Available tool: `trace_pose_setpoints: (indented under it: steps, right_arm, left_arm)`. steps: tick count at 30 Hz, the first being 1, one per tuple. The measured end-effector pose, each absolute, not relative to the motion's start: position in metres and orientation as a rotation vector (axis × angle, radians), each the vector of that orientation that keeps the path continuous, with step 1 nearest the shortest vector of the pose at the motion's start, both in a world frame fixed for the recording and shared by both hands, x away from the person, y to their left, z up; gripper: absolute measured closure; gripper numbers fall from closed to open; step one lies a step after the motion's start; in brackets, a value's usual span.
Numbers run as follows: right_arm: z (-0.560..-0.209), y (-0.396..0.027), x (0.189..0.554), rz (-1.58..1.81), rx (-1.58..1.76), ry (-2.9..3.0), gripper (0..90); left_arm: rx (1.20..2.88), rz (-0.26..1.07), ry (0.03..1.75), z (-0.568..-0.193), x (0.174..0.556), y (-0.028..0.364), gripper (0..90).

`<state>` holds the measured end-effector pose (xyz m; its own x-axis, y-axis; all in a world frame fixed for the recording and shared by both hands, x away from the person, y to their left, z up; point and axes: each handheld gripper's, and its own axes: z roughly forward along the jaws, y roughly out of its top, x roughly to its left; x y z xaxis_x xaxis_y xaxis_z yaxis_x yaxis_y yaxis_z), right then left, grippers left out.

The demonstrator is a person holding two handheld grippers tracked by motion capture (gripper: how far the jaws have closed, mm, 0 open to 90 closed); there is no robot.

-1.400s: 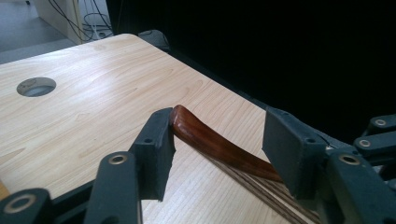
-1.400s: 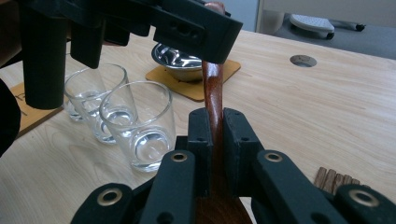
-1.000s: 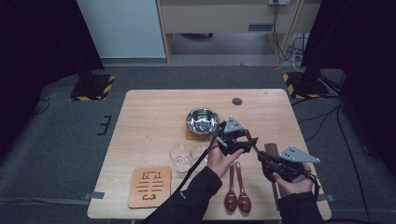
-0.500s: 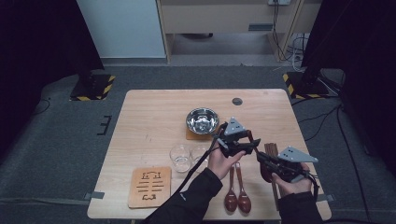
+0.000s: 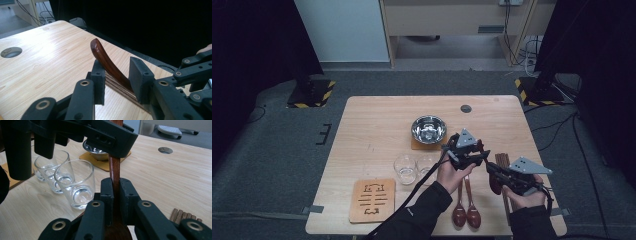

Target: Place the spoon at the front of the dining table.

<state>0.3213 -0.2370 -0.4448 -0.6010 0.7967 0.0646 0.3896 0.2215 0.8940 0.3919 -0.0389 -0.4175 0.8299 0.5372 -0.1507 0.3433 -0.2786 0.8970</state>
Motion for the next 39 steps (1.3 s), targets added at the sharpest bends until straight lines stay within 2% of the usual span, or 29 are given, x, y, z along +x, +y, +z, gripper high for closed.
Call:
trace_pose_setpoints:
  steps: [17, 18, 19, 21, 30, 34, 39]
  right_arm:
    - [-0.449, -0.235, 0.323, 1.311, 1.099, 2.118, 82.0]
    - [-0.449, -0.235, 0.323, 1.311, 1.102, 2.119, 82.9]
    - [-0.449, -0.236, 0.323, 1.311, 1.087, 2.114, 88.9]
    - [-0.447, -0.238, 0.323, 1.329, 1.085, 2.099, 89.3]
    - [-0.450, -0.244, 0.325, 1.308, 1.139, 2.078, 78.5]
    - [-0.451, -0.250, 0.327, 1.299, 1.165, 2.049, 69.8]
    - [-0.457, -0.261, 0.331, 1.248, 1.217, 2.015, 52.9]
  left_arm:
    - [1.892, 0.167, 0.636, -0.417, 0.386, -0.043, 80.4]
    - [1.898, 0.171, 0.633, -0.417, 0.385, -0.043, 82.3]
    - [1.911, 0.199, 0.628, -0.417, 0.385, -0.044, 83.5]
    - [1.911, 0.171, 0.626, -0.418, 0.385, -0.043, 84.2]
    - [1.920, 0.167, 0.601, -0.415, 0.387, -0.042, 84.3]
    - [1.927, 0.161, 0.582, -0.411, 0.387, -0.042, 84.3]
    - [1.927, 0.164, 0.563, -0.404, 0.387, -0.043, 84.3]
